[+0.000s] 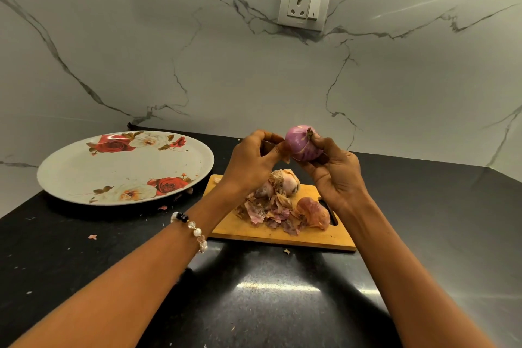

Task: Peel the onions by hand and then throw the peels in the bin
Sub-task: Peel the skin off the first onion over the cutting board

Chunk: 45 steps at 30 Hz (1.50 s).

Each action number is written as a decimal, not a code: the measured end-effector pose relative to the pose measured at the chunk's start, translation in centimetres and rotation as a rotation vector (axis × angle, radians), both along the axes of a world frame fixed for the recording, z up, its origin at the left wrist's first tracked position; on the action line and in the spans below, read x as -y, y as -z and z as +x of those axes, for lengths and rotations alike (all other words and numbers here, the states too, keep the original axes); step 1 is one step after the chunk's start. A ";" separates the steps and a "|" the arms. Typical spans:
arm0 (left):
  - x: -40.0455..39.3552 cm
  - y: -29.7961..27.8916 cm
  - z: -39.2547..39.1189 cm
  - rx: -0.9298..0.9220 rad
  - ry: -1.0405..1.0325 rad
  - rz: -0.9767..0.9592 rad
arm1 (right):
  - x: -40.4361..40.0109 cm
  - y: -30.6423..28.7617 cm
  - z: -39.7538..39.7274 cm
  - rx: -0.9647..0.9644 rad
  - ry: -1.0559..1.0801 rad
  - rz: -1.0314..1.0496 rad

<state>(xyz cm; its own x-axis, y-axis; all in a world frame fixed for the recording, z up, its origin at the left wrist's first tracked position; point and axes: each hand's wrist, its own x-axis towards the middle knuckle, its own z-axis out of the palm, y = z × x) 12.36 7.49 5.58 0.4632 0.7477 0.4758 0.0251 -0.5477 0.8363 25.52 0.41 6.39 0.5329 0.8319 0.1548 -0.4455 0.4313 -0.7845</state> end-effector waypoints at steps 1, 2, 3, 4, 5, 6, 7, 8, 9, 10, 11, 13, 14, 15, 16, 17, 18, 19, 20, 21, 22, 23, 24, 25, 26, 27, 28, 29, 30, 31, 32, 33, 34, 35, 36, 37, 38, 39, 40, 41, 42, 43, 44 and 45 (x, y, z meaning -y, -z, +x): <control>0.1 0.0 0.0 -0.022 -0.026 0.033 | 0.0 0.0 0.0 0.002 -0.008 0.005; 0.1 0.0 0.0 -0.044 -0.061 0.072 | 0.0 0.0 0.0 0.004 -0.016 0.011; 0.1 0.0 0.0 -0.062 -0.094 0.108 | 0.0 0.1 0.0 0.009 -0.024 0.018; 0.1 0.1 0.0 -0.072 -0.119 0.133 | 0.0 0.1 -0.1 0.019 -0.034 0.024; 0.1 0.1 0.0 -0.076 -0.137 0.152 | 0.0 0.1 -0.2 0.034 -0.041 0.029; 0.1 0.1 -0.1 -0.079 -0.149 0.167 | 0.0 0.1 -0.3 0.048 -0.048 0.038; 0.1 0.1 -0.1 -0.080 -0.151 0.176 | 0.0 0.1 -0.3 0.059 -0.055 0.048; 0.1 0.1 -0.2 -0.073 -0.142 0.169 | 0.0 0.1 -0.4 0.063 -0.062 0.057; 0.0 0.0 -0.4 -0.059 -0.127 0.143 | 0.0 0.1 -0.3 0.063 -0.067 0.060; -0.1 -0.1 -0.6 -0.041 -0.109 0.110 | 0.0 0.2 -0.3 0.059 -0.074 0.058; -0.2 -0.1 -0.7 -0.033 -0.099 0.091 | -0.1 0.3 -0.2 0.053 -0.080 0.050; -0.5 -0.2 -0.8 -0.056 -0.110 0.114 | -0.3 0.4 -0.2 0.032 -0.103 0.020; -0.5 -0.2 -0.8 -0.061 -0.115 0.123 | -0.4 0.4 -0.3 0.008 -0.124 0.007; -0.5 -0.2 -0.8 -0.055 -0.109 0.112 | -0.5 0.4 -0.3 -0.023 -0.146 0.000; -0.5 -0.2 -0.7 -0.038 -0.088 0.083 | -0.4 0.4 -0.3 -0.055 -0.169 -0.005; -0.5 -0.2 -0.7 -0.017 -0.058 0.051 | -0.4 0.4 -0.2 -0.086 -0.188 -0.013; -0.5 -0.2 -0.7 -0.003 -0.026 0.028 | -0.3 0.3 -0.1 -0.114 -0.206 -0.024; -0.5 -0.2 -0.7 0.000 -0.003 0.020 | -0.2 0.3 -0.1 -0.135 -0.224 -0.036; -0.5 -0.2 -0.8 -0.003 0.018 0.016 | 0.0 0.3 0.0 -0.151 -0.243 -0.050; -0.5 -0.2 -0.8 -0.007 0.036 0.015 | 0.0 0.3 0.0 -0.165 -0.264 -0.066; -0.5 -0.2 -0.9 -0.011 0.057 0.014 | 0.1 0.2 0.1 -0.179 -0.282 -0.081; -0.6 -0.3 -1.0 -0.019 0.077 0.014 | 0.1 0.2 0.1 -0.189 -0.292 -0.093; -0.5 -0.4 -1.1 -0.020 0.097 0.010 | 0.2 0.2 0.1 -0.194 -0.294 -0.102; -0.5 -0.6 -1.1 -0.019 0.101 0.005 | 0.2 0.2 0.2 -0.194 -0.293 -0.108; -0.4 -0.7 -1.1 -0.018 0.096 -0.003 | 0.2 0.2 0.2 -0.191 -0.290 -0.108; -0.3 -0.8 -1.1 -0.026 0.080 -0.004 | 0.2 0.2 0.3 -0.187 -0.280 -0.103; -0.2 -0.8 -1.1 -0.047 0.053 0.005 | 0.2 0.2 0.3 -0.177 -0.263 -0.092; -0.1 -0.7 -1.0 -0.078 0.019 0.033 | 0.2 0.2 0.4 -0.159 -0.237 -0.083; -0.2 -0.6 -1.0 -0.111 -0.020 0.066 | 0.2 0.2 0.4 -0.133 -0.207 -0.077; -0.2 -0.5 -0.9 -0.141 -0.061 0.096 | 0.1 0.2 0.5 -0.105 -0.176 -0.076; -0.2 -0.4 -0.9 -0.167 -0.109 0.120 | 0.1 0.2 0.5 -0.077 -0.146 -0.077; -0.2 -0.4 -0.8 -0.196 -0.167 0.148 | 0.0 0.2 0.5 -0.048 -0.116 -0.080; -0.1 -0.4 -0.8 -0.224 -0.234 0.190 | -0.1 0.2 0.5 -0.018 -0.083 -0.084; -0.1 -0.4 -0.8 -0.239 -0.292 0.241 | -0.2 0.2 0.5 0.009 -0.057 -0.087; -0.1 -0.4 -0.8 -0.225 -0.328 0.295 | -0.2 0.2 0.4 0.025 -0.047 -0.084; 0.0 -0.4 -0.8 -0.176 -0.336 0.346 | -0.2 0.2 0.3 0.031 -0.047 -0.078; -0.1 -0.4 -0.8 -0.109 -0.315 0.388 | -0.2 0.2 0.2 0.031 -0.054 -0.071; 0.0 -0.4 -0.7 -0.049 -0.276 0.423 | -0.2 0.2 0.1 0.033 -0.066 -0.066; 0.0 -0.4 -0.6 -0.020 -0.238 0.446 | -0.2 0.3 0.0 0.038 -0.084 -0.061; 0.1 -0.4 -0.5 -0.012 -0.211 0.467 | -0.2 0.3 0.0 0.045 -0.108 -0.053; 0.2 -0.4 -0.3 -0.017 -0.200 0.485 | -0.2 0.4 -0.1 0.055 -0.128 -0.049; 0.2 -0.3 -0.2 -0.025 -0.198 0.501 | -0.2 0.4 -0.1 0.068 -0.135 -0.052; 0.2 -0.2 -0.1 -0.031 -0.202 0.511 | -0.2 0.4 -0.1 0.083 -0.132 -0.058; 0.2 0.0 0.0 -0.035 -0.208 0.511 | -0.2 0.4 -0.1 0.094 -0.123 -0.063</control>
<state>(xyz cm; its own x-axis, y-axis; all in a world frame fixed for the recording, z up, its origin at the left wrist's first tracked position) 12.36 7.25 5.60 0.3524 0.5033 0.7890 0.1990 -0.8641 0.4623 25.47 0.62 5.97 0.4123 0.8994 0.1450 -0.4152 0.3273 -0.8488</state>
